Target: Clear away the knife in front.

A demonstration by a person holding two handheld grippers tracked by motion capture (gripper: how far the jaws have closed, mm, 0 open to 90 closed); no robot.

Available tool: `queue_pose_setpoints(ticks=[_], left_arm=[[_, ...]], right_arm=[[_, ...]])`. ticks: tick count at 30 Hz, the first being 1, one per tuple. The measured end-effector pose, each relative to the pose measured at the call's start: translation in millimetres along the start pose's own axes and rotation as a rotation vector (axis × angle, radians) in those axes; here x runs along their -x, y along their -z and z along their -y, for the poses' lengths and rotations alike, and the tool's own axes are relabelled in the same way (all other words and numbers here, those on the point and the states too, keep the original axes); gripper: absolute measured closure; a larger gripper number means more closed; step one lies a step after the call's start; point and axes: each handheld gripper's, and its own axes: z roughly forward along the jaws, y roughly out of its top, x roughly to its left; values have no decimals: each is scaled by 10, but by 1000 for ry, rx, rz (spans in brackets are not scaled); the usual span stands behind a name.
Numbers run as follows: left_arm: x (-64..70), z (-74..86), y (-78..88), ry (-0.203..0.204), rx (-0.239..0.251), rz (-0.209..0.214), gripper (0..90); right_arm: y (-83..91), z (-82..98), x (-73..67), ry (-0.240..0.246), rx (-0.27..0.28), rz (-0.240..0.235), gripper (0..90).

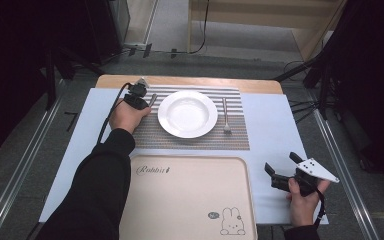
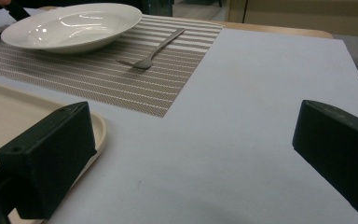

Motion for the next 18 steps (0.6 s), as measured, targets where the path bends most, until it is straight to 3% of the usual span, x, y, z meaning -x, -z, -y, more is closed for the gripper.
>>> queue_pose_setpoints(ticks=[4, 8, 11, 14, 18], left_arm=[[21, 2, 1, -30, 2, -15, 800], [-19, 10, 4, -35, 7, 12, 800], [36, 6, 5, -77, 4, -20, 799], [38, 33, 9, -90, 22, -22, 801], [14, 85, 66, -103, 103, -32, 803]], right_arm=[[-8, 1, 4, 2, -2, 1, 0], [-10, 1, 8, -3, -3, 3, 0], [-10, 1, 12, -5, -3, 2, 0], [-10, -1, 8, -3, -5, 3, 0], [-10, -1, 16, -4, -4, 3, 0]])
